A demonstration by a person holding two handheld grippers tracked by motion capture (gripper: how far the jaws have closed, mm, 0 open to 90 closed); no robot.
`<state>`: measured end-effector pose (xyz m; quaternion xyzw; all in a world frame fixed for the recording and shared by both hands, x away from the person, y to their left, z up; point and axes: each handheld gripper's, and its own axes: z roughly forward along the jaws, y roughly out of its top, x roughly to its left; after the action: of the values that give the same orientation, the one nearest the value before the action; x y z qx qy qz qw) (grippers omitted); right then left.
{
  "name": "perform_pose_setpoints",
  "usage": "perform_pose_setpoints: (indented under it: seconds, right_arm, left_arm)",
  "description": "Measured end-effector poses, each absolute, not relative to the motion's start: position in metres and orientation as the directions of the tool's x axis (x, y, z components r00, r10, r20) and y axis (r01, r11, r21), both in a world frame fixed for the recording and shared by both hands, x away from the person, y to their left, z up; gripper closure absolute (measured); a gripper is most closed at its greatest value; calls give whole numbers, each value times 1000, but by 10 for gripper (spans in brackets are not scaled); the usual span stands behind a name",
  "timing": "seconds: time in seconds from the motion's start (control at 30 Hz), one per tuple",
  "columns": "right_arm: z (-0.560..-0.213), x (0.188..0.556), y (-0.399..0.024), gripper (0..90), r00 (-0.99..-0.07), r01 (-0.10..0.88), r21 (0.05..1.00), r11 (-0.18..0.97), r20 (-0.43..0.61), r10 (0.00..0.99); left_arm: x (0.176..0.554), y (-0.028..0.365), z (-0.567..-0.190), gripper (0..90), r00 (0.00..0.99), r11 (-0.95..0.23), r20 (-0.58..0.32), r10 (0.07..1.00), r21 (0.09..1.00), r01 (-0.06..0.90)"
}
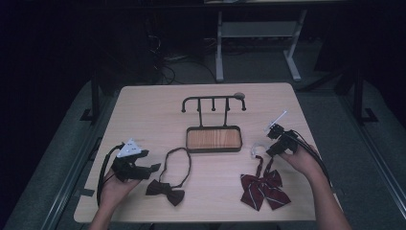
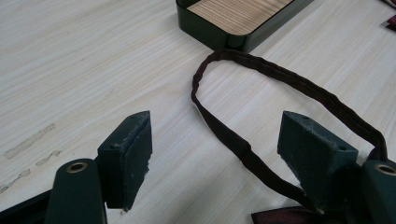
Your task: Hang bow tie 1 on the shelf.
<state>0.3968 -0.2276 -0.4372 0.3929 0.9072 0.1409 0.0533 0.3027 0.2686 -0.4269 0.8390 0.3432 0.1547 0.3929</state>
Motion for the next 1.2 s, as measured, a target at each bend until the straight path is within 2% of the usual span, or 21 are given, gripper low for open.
perform_pose_setpoints:
  seconds: [0.3, 0.6, 1.03, 1.2]
  right_arm:
    - [-441, 398, -226, 757, -685, 705, 274, 654, 23, 728]
    - [-442, 398, -223, 856, -702, 690, 266, 673, 17, 712]
    - [-425, 391, -223, 866, -730, 664, 287, 691, 45, 682]
    - [-417, 389, -226, 866, -756, 642, 307, 702, 105, 646]
  left_arm:
    - [303, 269, -427, 264, 712, -451, -11, 702, 768, 456]
    - [303, 270, -426, 263, 714, -452, -9, 700, 769, 453]
    - [302, 270, -427, 263, 713, -449, -15, 701, 767, 458]
    - [303, 270, -427, 263, 712, -448, -15, 702, 768, 458]
